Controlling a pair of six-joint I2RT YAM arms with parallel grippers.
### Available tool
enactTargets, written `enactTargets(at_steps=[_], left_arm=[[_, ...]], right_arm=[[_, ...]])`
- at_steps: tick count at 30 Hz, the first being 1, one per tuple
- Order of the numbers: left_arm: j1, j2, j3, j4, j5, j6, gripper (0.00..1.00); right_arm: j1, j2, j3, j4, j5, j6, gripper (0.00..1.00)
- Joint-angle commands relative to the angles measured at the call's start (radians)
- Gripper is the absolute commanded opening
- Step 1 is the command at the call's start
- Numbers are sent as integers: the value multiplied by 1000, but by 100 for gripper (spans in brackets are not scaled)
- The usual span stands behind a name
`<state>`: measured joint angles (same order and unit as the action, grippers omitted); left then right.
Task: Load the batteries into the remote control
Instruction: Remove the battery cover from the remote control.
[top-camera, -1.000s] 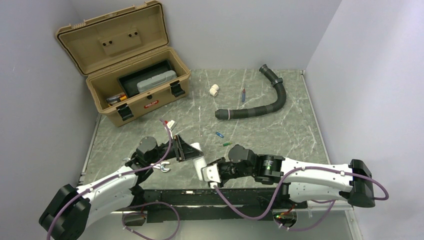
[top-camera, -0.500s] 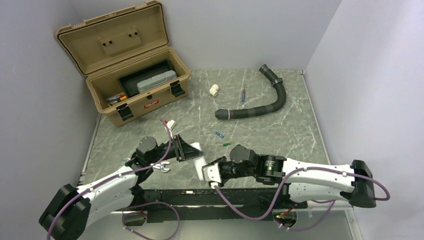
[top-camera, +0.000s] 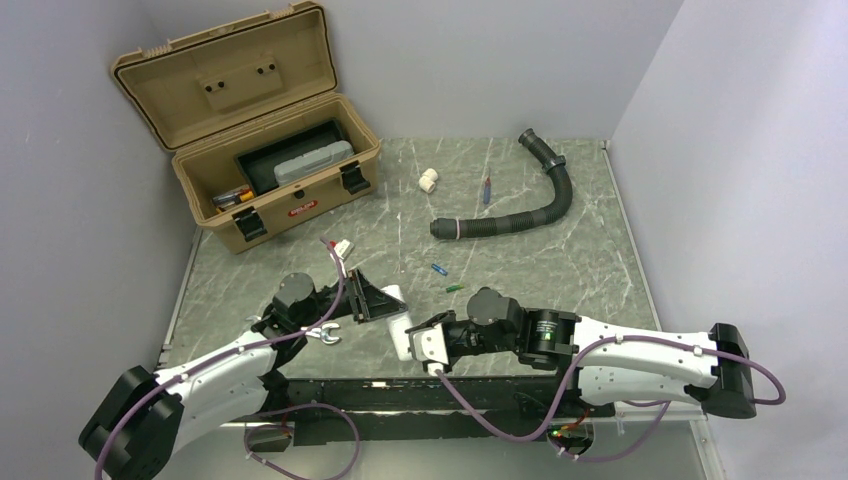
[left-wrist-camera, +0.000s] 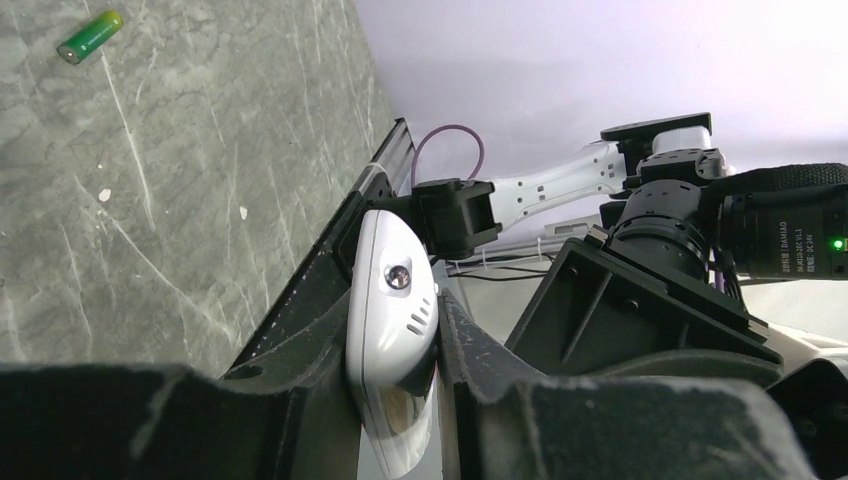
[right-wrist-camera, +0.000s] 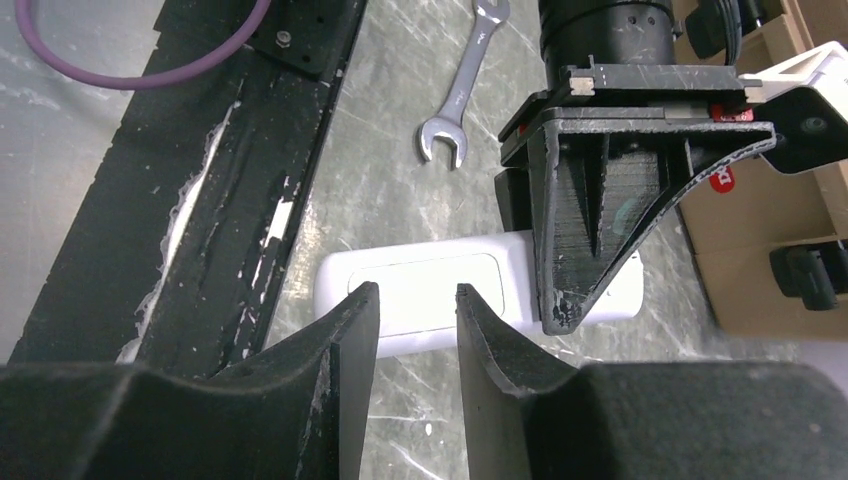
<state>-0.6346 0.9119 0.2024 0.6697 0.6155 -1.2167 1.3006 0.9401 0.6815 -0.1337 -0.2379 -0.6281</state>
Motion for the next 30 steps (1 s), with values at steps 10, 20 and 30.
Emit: enactTargets(at_steps=[10, 20, 30], left_arm=[[-4, 9, 19, 73, 24, -9, 0], [-5, 7, 16, 73, 25, -10, 0], [-5, 3, 15, 73, 28, -11, 0]], right_arm=[[5, 14, 43, -28, -54, 17, 40], [7, 35, 39, -5, -27, 4, 42], [12, 44, 40, -1, -4, -10, 42]])
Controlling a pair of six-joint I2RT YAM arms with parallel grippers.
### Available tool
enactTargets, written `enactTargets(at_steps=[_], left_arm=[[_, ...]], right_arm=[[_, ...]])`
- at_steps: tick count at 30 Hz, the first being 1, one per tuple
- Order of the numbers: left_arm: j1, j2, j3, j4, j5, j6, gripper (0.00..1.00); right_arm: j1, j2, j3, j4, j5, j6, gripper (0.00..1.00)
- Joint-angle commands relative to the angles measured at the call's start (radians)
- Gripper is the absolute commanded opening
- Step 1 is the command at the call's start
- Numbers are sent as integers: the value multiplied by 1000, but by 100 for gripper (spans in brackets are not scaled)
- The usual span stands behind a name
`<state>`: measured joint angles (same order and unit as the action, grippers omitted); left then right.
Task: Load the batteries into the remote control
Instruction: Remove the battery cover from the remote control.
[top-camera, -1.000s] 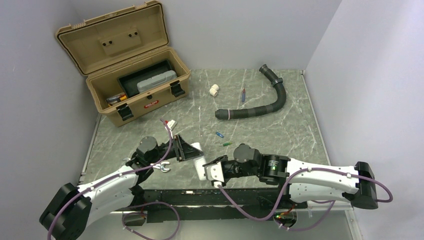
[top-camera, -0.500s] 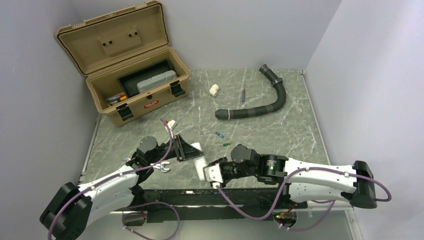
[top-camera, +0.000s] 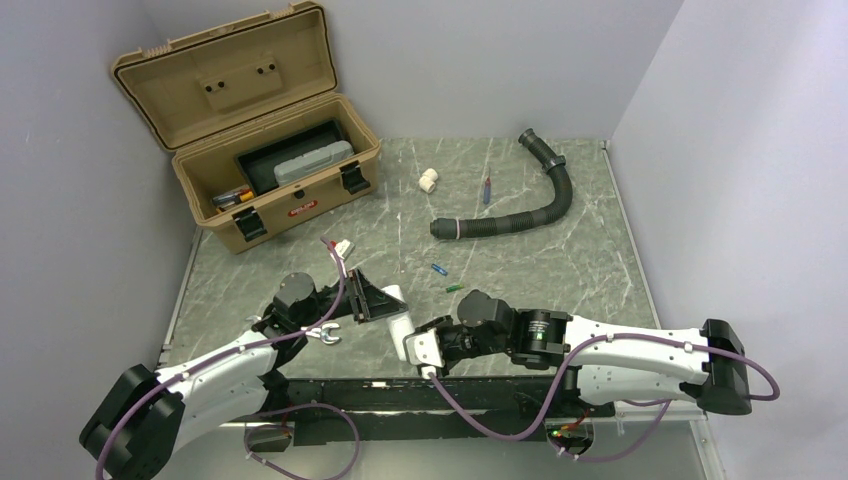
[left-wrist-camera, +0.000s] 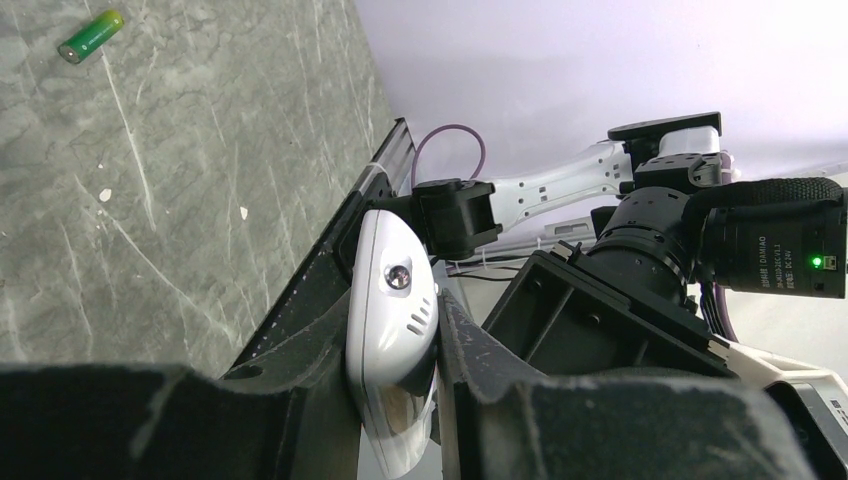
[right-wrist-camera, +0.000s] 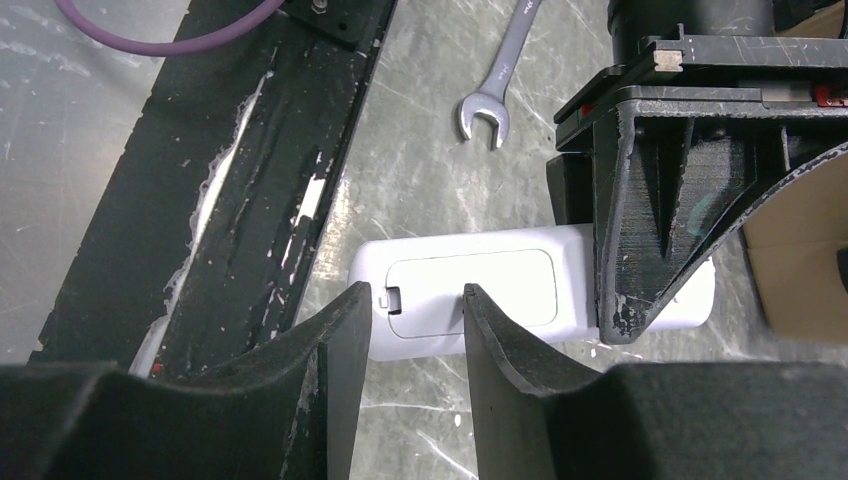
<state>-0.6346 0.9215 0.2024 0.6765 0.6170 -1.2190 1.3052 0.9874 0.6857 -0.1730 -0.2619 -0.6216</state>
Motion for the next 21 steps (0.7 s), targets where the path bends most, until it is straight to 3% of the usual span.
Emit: enactTargets(at_steps=[1, 21], left_arm=[[-4, -7, 15, 68, 26, -8, 0], [-4, 6, 12, 87, 29, -16, 0]], right_arm=[[7, -5, 34, 40, 26, -17, 41], [7, -8, 24, 61, 62, -37, 40]])
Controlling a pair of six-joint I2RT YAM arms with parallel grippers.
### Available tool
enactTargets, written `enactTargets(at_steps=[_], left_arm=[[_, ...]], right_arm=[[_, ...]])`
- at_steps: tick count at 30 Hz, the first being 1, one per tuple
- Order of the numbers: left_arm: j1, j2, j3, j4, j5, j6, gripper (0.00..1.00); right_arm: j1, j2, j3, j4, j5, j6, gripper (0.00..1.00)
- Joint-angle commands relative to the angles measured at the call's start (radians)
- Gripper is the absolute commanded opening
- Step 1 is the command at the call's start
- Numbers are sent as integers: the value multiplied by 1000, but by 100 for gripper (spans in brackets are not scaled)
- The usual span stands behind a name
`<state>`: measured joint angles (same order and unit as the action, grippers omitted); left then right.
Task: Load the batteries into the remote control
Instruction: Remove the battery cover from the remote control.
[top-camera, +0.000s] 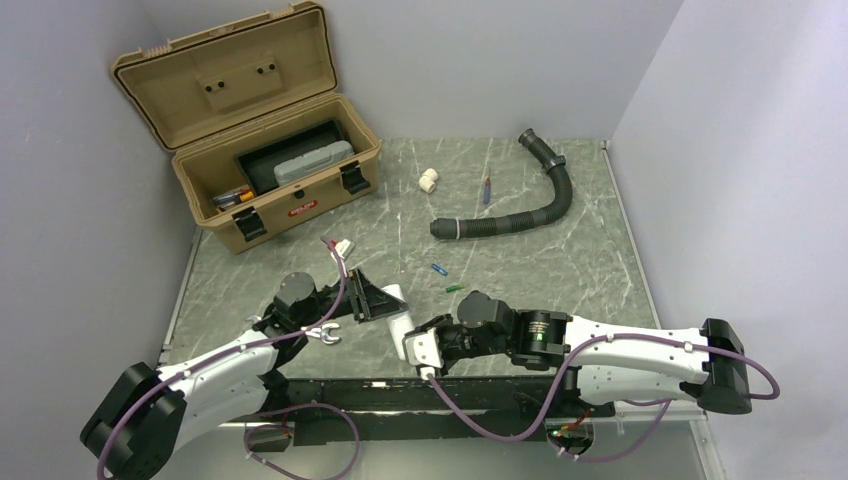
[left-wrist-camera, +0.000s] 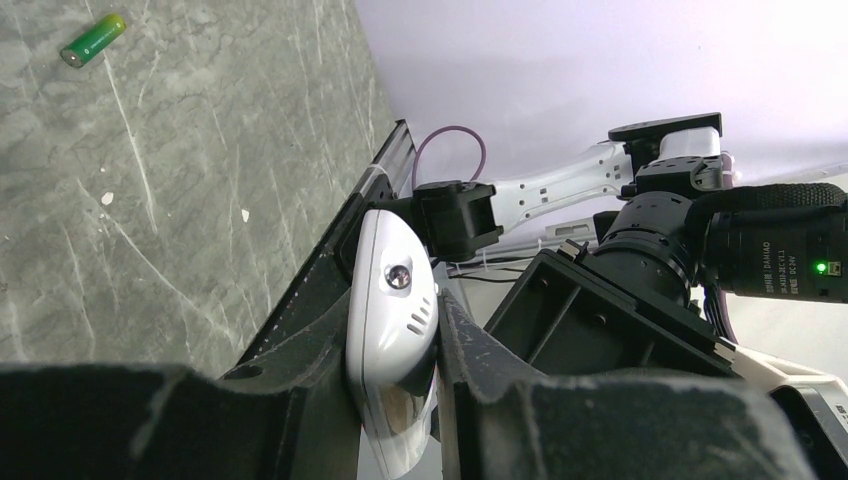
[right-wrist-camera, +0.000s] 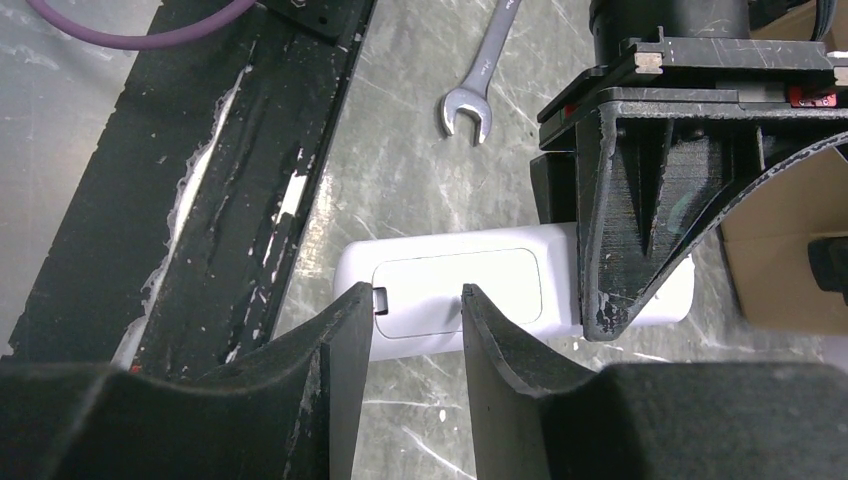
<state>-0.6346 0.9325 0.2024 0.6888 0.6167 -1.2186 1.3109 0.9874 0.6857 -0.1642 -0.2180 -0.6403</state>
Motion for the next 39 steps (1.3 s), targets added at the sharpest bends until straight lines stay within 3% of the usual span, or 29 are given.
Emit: enactTargets(at_steps=[1, 30, 39], left_arm=[[-5, -7, 13, 75, 30, -17, 0], [-4, 22, 7, 83, 34, -12, 0], [-4, 19, 10, 74, 31, -8, 0]], right_arm=[[2, -6, 23, 52, 17, -18, 40], [4, -52, 22, 72, 47, -18, 40], [4, -44, 33, 21, -47, 6, 43]])
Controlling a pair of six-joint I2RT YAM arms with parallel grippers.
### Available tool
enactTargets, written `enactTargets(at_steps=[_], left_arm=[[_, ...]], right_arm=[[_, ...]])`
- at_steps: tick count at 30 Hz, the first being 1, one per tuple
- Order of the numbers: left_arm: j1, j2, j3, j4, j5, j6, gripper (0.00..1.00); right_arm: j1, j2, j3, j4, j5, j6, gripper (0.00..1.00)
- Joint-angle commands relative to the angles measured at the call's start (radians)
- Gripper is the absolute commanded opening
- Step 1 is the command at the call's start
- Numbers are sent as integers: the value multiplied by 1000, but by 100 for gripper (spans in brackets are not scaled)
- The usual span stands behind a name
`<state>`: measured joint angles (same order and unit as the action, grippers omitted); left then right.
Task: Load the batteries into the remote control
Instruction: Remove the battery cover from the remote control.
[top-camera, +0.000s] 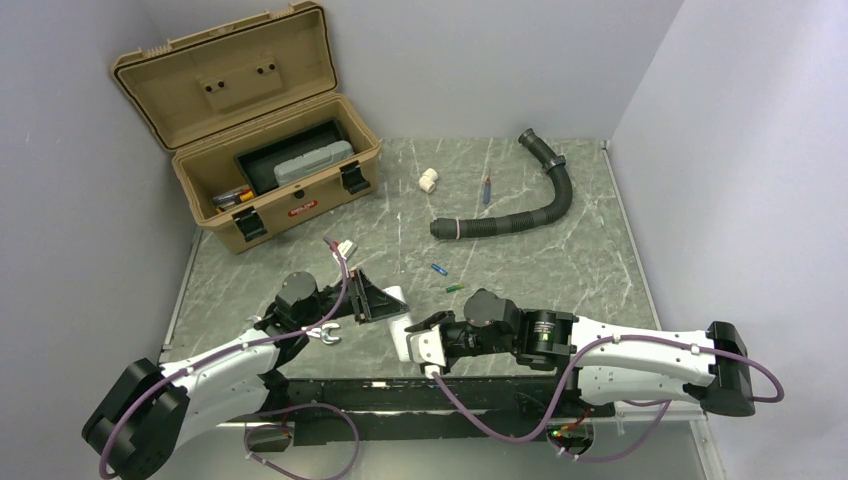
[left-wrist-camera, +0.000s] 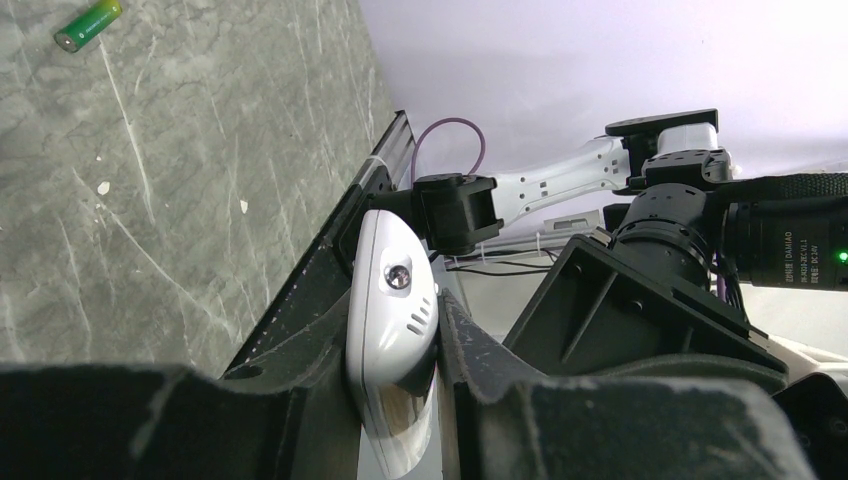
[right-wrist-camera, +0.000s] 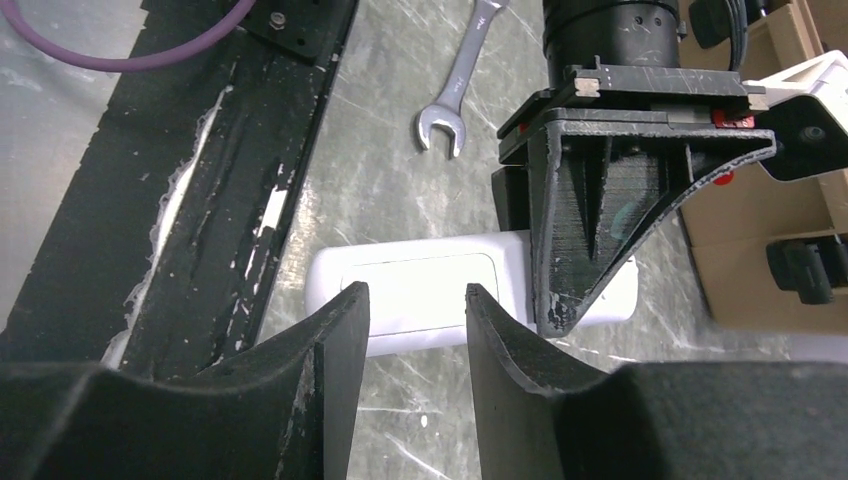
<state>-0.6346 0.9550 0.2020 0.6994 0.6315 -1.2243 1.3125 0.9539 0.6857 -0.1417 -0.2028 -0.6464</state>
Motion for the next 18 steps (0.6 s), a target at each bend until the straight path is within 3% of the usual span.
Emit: enactTargets(at_steps=[1, 18], left_arm=[[-4, -3, 10, 63, 17, -3, 0], [-5, -7, 8, 70, 19, -7, 0]], right_arm=[[2, -6, 35, -8, -71, 15, 44], [2, 29, 22, 16, -18, -4, 44]])
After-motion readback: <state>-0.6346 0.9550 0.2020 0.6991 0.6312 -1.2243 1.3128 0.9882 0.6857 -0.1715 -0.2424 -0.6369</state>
